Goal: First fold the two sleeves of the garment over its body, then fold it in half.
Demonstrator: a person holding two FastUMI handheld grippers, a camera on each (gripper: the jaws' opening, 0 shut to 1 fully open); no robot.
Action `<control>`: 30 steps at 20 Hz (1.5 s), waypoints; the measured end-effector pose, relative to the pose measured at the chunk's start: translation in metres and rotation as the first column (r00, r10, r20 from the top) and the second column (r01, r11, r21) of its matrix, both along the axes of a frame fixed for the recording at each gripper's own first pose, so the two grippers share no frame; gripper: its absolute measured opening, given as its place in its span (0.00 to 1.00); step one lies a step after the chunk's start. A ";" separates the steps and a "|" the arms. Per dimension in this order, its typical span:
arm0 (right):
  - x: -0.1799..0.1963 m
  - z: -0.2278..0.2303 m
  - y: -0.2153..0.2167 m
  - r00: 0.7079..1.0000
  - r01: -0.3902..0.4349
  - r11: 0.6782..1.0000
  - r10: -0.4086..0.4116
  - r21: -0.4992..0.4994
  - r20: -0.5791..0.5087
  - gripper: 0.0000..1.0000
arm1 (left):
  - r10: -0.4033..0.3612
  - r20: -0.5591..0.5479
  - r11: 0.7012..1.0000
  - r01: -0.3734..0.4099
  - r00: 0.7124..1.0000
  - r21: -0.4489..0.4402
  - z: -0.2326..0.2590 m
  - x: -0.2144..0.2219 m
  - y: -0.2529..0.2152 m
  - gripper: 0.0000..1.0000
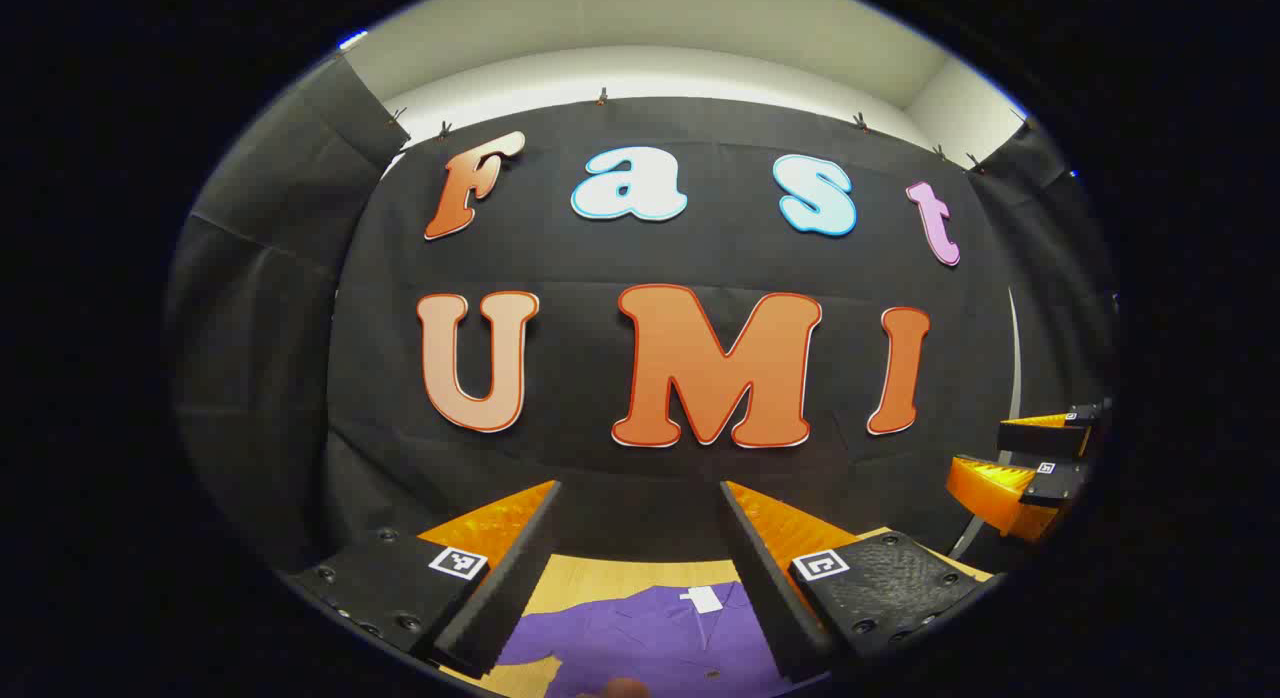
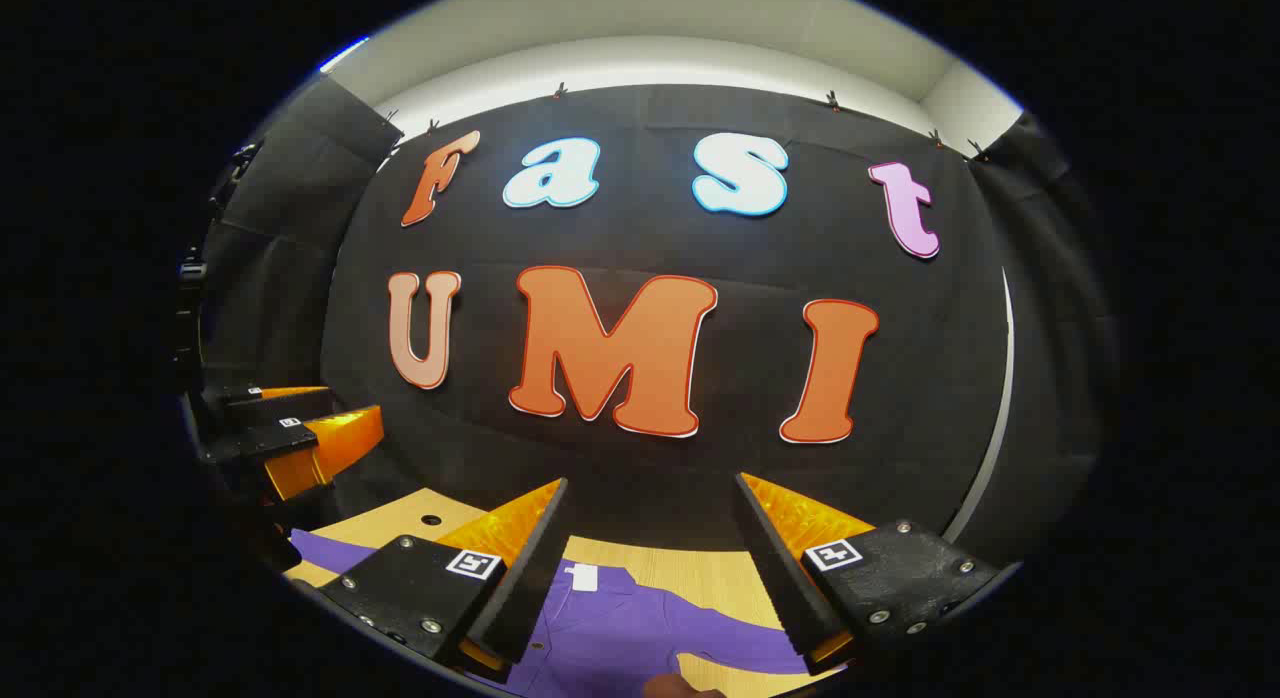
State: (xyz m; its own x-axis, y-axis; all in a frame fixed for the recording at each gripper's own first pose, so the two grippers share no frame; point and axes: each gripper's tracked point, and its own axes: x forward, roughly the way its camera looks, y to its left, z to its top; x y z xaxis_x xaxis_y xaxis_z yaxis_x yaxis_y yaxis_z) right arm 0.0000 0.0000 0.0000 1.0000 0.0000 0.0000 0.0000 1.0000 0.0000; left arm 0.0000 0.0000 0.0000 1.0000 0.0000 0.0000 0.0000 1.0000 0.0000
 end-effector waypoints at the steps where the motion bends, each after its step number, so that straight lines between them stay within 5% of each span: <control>1: 0.000 -0.002 0.001 1.000 -0.004 1.000 0.004 0.002 -0.001 0.95 | -0.001 0.000 1.000 0.001 1.000 0.006 -0.001 0.000 0.000 0.95; 24: -0.035 -0.025 -0.030 0.974 0.219 0.976 -0.217 0.021 -0.055 0.95 | -0.119 0.017 0.993 0.119 0.993 0.017 -0.029 -0.026 0.018 0.95; 30: -0.037 -0.053 -0.066 0.965 0.247 0.969 -0.247 -0.014 -0.089 0.94 | -0.071 0.017 0.997 0.070 0.997 0.039 -0.029 -0.036 0.013 0.94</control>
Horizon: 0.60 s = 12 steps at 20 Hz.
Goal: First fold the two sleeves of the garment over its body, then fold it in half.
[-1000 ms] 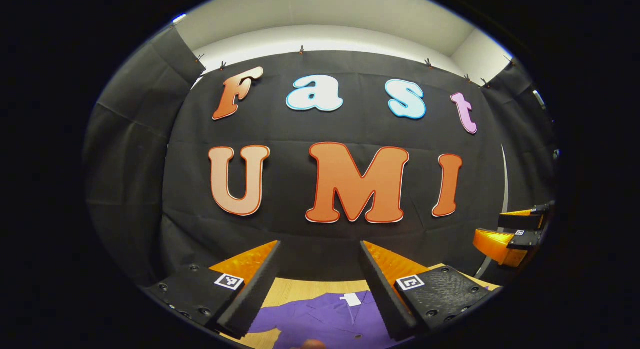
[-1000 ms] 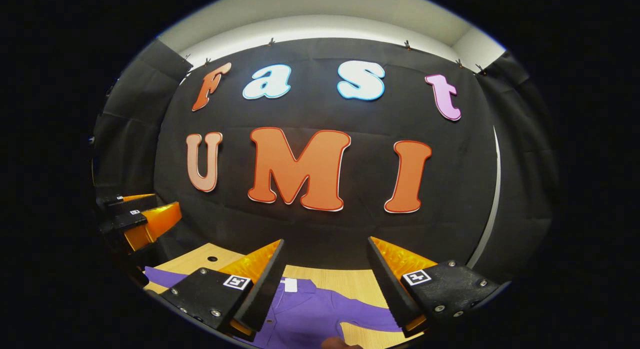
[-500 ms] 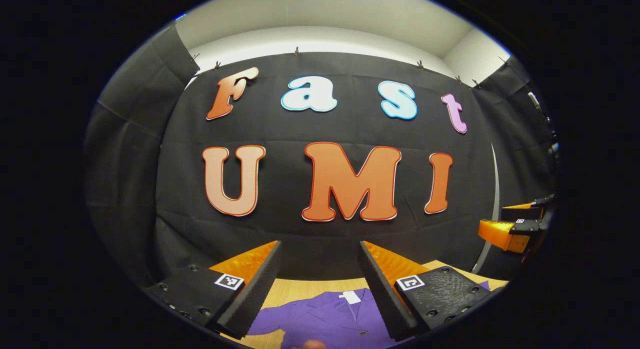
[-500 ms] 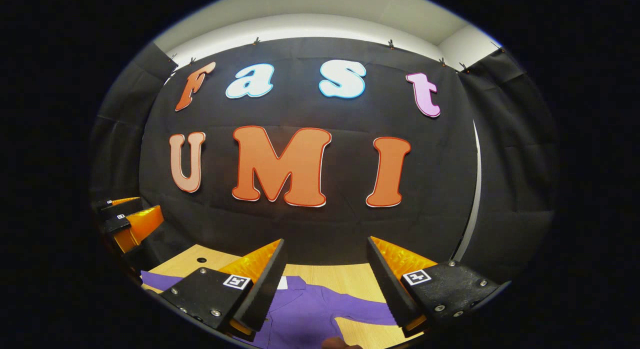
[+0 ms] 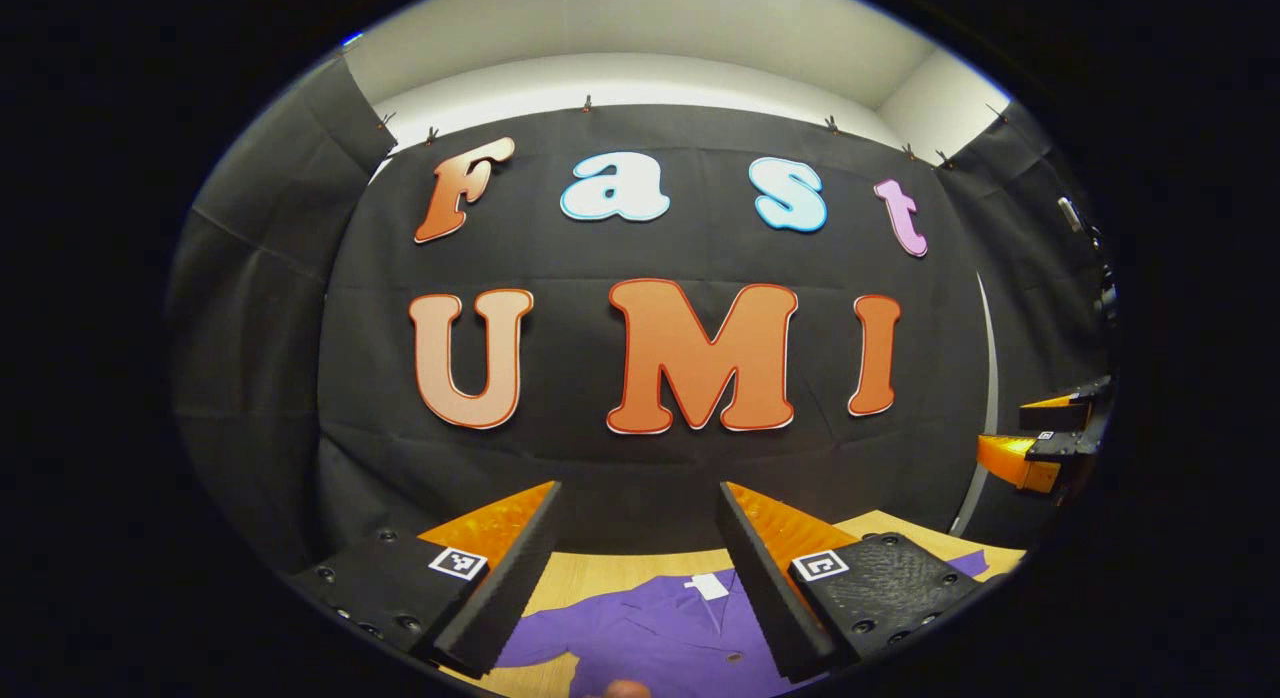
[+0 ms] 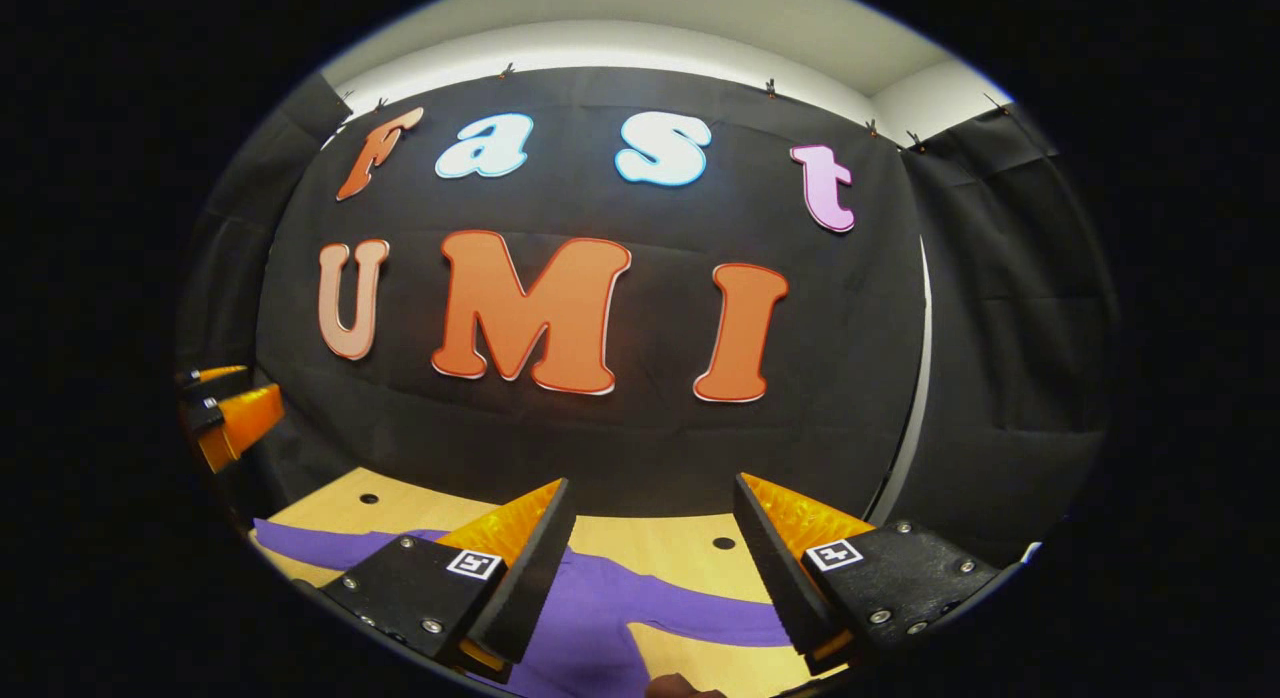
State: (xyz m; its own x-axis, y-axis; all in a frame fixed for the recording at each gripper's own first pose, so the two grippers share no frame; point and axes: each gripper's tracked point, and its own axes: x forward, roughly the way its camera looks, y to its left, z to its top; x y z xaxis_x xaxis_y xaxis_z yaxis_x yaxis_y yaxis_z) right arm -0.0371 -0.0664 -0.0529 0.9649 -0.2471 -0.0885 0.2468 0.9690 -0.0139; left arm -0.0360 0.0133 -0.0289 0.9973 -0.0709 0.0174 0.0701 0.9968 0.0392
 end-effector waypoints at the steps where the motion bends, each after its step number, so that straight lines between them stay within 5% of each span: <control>1: 0.000 -0.007 -0.008 1.000 0.003 1.000 -0.003 0.007 -0.011 0.95 | 0.006 0.004 1.000 -0.006 1.000 0.006 0.002 -0.002 -0.003 0.95; 12: -0.007 -0.129 -0.138 0.959 0.204 0.978 -0.191 0.040 -0.208 0.95 | 0.046 0.010 0.998 -0.046 0.999 0.046 0.014 0.003 -0.043 0.94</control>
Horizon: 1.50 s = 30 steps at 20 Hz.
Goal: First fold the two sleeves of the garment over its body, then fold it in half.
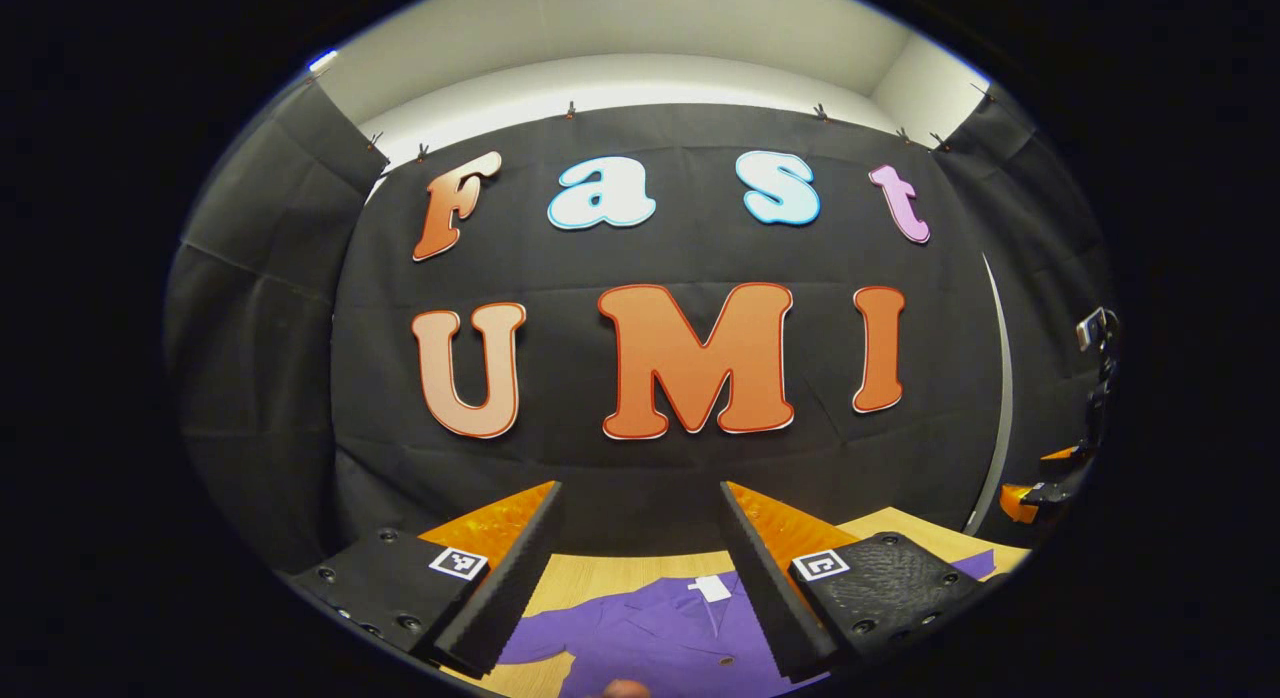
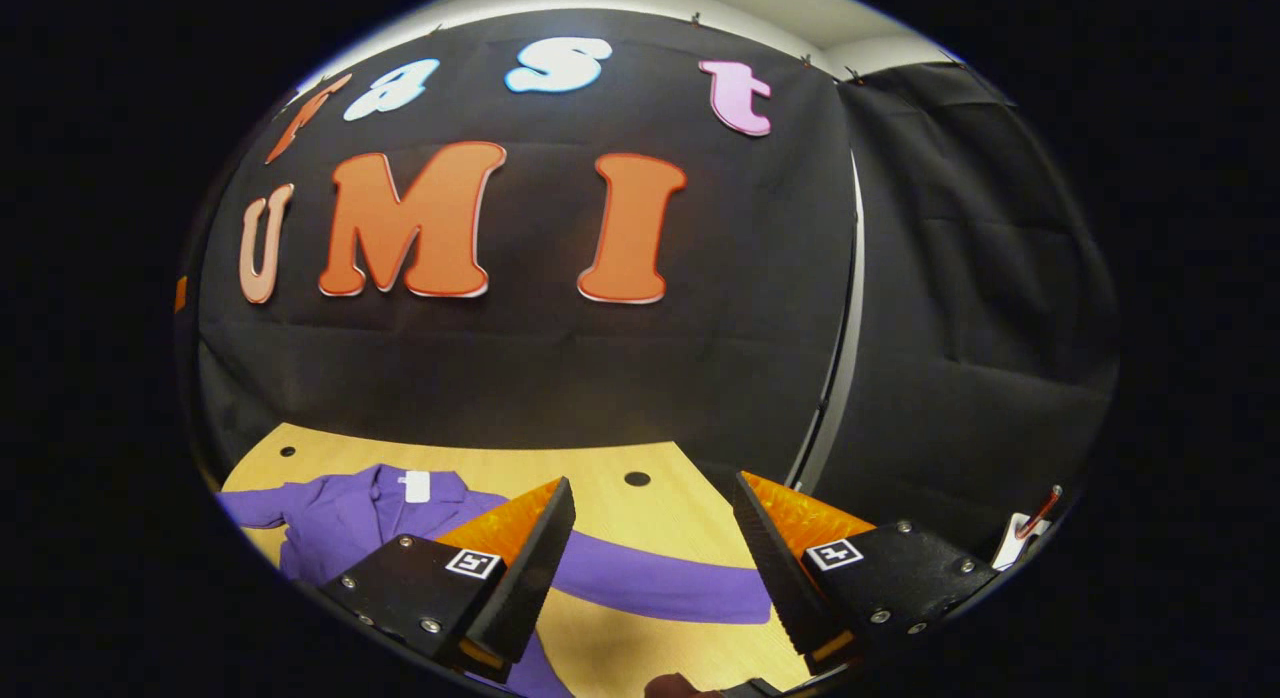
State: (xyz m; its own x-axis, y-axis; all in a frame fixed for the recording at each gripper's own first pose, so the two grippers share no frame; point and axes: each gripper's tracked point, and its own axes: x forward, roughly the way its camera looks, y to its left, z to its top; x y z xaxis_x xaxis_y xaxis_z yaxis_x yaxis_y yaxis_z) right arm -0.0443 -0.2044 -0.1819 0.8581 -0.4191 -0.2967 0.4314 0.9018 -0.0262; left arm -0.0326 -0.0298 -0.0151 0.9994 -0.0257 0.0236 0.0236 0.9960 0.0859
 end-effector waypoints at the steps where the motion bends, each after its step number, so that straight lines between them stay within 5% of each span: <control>1: 0.000 -0.012 -0.010 1.000 0.017 1.000 -0.017 -0.011 -0.023 0.95 | 0.001 -0.009 1.000 -0.001 1.000 0.004 -0.001 0.002 -0.005 0.94; 13: 0.004 -0.157 -0.083 0.938 0.124 0.980 -0.065 0.156 -0.340 0.96 | -0.001 -0.089 0.999 0.005 0.996 0.038 -0.031 0.022 -0.038 0.95; 18: 0.000 -0.209 -0.090 0.871 0.187 0.938 -0.021 0.293 -0.491 0.96 | 0.021 -0.107 0.998 -0.014 0.994 0.061 -0.037 0.025 -0.037 0.94; 23: -0.007 -0.242 -0.106 0.794 0.222 0.918 0.025 0.328 -0.607 0.97 | 0.043 -0.150 0.997 -0.033 0.988 0.073 -0.053 0.025 -0.038 0.94; 30: -0.012 -0.286 -0.106 0.704 0.319 0.816 0.136 0.482 -0.697 0.96 | 0.069 -0.224 0.995 -0.050 0.972 0.090 -0.078 0.022 -0.045 0.94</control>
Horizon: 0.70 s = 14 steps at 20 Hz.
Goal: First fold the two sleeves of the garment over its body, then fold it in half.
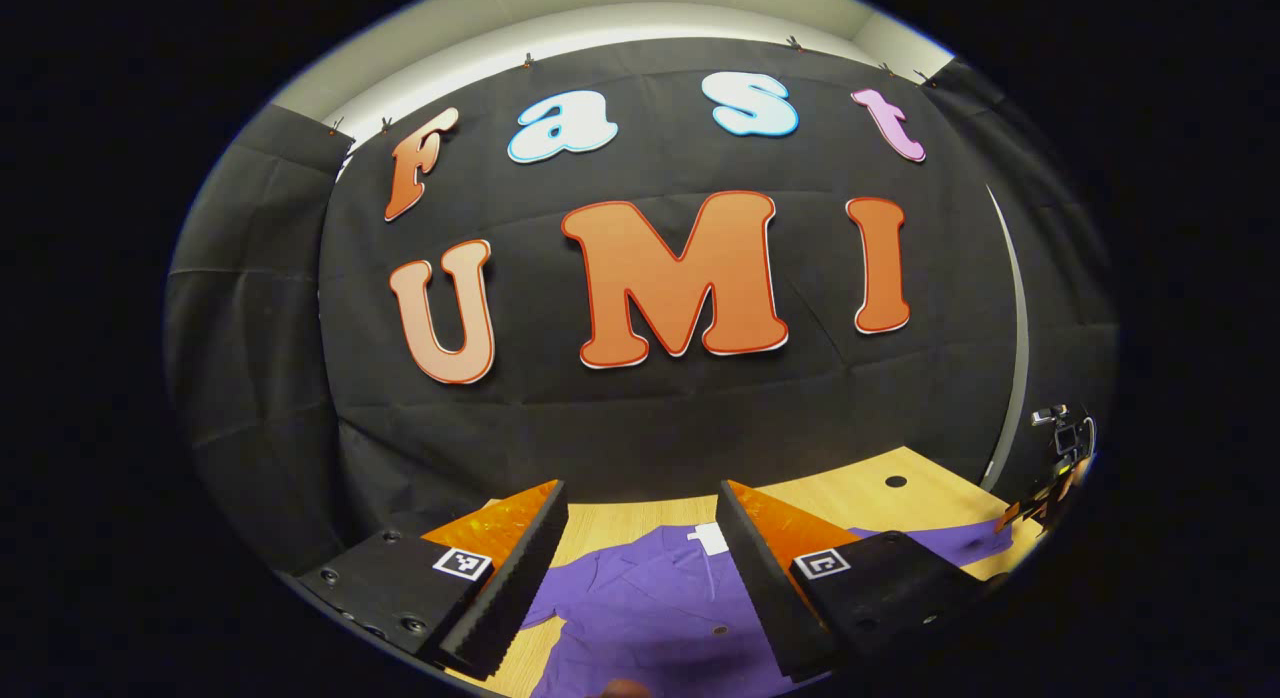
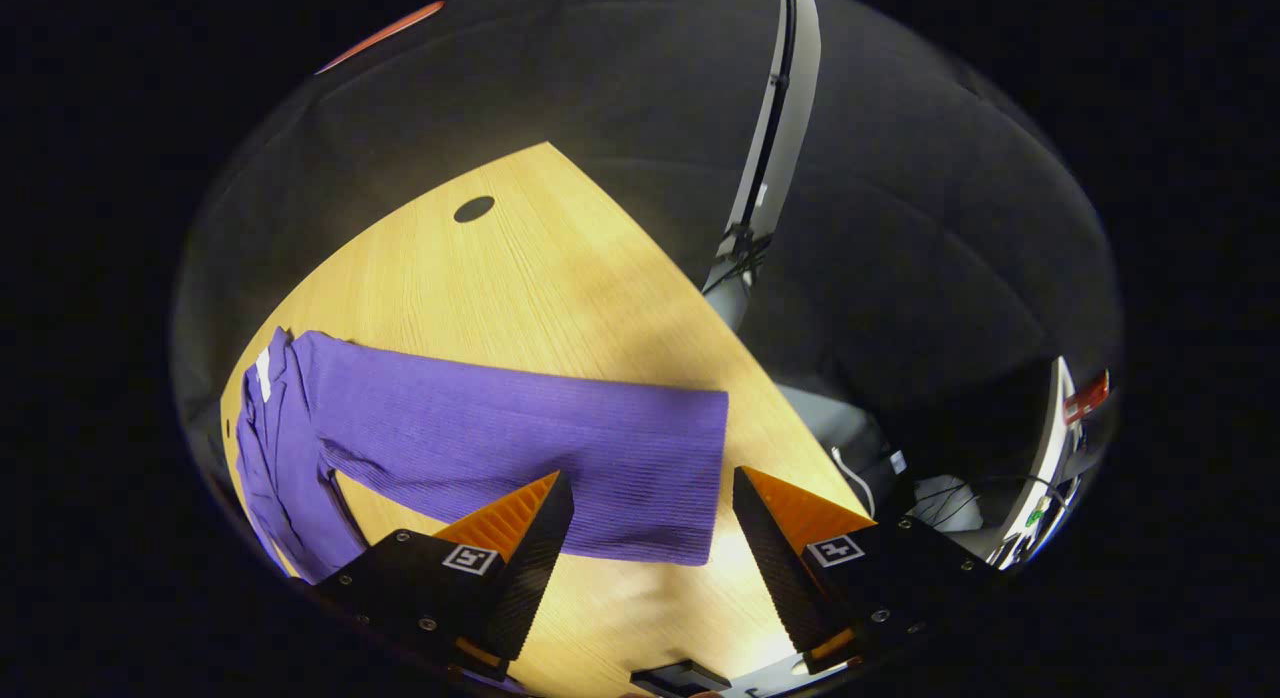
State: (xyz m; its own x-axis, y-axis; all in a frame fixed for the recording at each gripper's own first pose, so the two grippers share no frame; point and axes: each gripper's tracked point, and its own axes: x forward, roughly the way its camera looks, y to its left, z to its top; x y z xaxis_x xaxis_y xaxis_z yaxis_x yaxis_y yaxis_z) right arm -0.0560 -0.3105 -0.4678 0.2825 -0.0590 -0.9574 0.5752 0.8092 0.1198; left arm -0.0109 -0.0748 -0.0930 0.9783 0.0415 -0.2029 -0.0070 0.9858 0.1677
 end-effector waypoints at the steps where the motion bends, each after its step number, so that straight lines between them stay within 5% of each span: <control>1: 0.001 -0.004 0.002 1.000 0.004 0.999 -0.004 0.044 -0.012 0.96 | 0.002 -0.006 1.000 -0.002 1.000 0.002 0.000 0.000 -0.001 0.94; 8: -0.008 -0.027 -0.001 0.993 -0.006 0.992 0.020 0.126 -0.113 1.00 | 0.051 -0.075 0.999 -0.051 0.996 0.011 -0.028 -0.007 -0.005 0.94; 12: -0.005 -0.034 -0.008 0.985 -0.038 0.995 0.052 0.090 -0.167 0.92 | 0.093 -0.105 0.996 -0.093 0.990 0.007 -0.038 -0.010 -0.001 0.94; 14: -0.003 -0.035 -0.004 0.977 -0.041 0.996 0.057 0.082 -0.205 0.74 | 0.114 -0.118 0.993 -0.114 0.986 0.006 -0.042 -0.013 0.001 0.94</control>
State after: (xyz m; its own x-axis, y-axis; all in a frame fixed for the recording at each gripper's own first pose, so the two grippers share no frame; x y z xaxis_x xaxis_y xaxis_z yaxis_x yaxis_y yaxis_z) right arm -0.0585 -0.3149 -0.5029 0.0786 0.0259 -0.9966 0.5542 0.8298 0.0653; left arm -0.0235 -0.0736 -0.1350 0.9364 0.1509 -0.3169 -0.0991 0.9798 0.1736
